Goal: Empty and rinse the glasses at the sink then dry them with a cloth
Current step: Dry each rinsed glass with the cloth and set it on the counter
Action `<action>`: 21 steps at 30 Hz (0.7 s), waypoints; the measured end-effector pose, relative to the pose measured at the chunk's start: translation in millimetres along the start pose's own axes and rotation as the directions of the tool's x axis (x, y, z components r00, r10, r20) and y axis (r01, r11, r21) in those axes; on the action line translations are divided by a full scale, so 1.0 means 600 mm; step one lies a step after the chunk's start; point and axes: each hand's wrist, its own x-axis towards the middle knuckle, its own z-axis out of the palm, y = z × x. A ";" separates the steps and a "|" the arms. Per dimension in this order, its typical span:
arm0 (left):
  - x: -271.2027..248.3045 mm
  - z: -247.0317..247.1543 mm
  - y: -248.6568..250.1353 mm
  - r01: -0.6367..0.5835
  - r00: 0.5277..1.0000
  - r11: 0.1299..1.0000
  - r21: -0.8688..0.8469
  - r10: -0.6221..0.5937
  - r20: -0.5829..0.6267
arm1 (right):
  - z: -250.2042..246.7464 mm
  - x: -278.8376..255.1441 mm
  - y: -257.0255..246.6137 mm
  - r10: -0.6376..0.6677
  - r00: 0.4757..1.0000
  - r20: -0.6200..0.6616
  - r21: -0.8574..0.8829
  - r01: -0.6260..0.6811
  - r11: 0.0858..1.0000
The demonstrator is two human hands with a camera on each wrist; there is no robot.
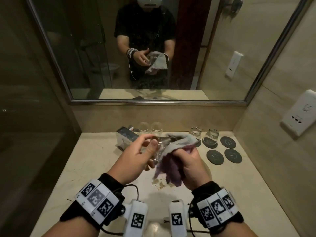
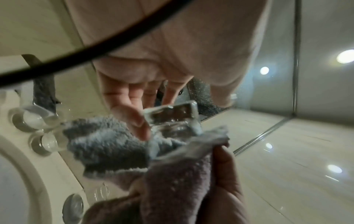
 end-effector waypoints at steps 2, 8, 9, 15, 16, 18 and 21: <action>-0.002 0.001 0.004 -0.027 0.999 0.997 0.071 0.029 -0.025 | 0.003 -0.002 0.004 0.028 0.999 0.022 0.029 -0.028 0.999; -0.009 0.003 0.004 -0.144 0.990 0.981 0.127 0.142 0.021 | 0.005 -0.011 -0.008 0.197 0.972 0.129 0.177 -0.218 0.960; -0.007 0.006 0.003 -0.062 0.998 0.997 0.049 0.063 -0.007 | 0.004 -0.012 -0.007 0.124 0.987 0.098 0.128 -0.136 0.983; -0.003 -0.003 -0.001 -0.162 0.987 0.968 0.190 0.160 0.026 | 0.003 -0.002 -0.006 0.205 0.974 0.096 0.122 -0.216 0.969; -0.004 -0.006 -0.004 -0.228 0.974 0.941 0.251 0.220 0.062 | 0.004 -0.005 -0.009 0.273 0.957 0.094 0.150 -0.285 0.947; -0.006 -0.007 -0.001 -0.197 0.980 0.959 0.205 0.188 0.064 | -0.001 -0.005 -0.008 0.260 0.963 0.075 0.171 -0.270 0.948; -0.003 -0.003 0.001 -0.024 1.000 0.999 0.026 0.025 -0.015 | 0.002 -0.008 -0.006 0.005 0.999 0.043 -0.004 -0.005 1.000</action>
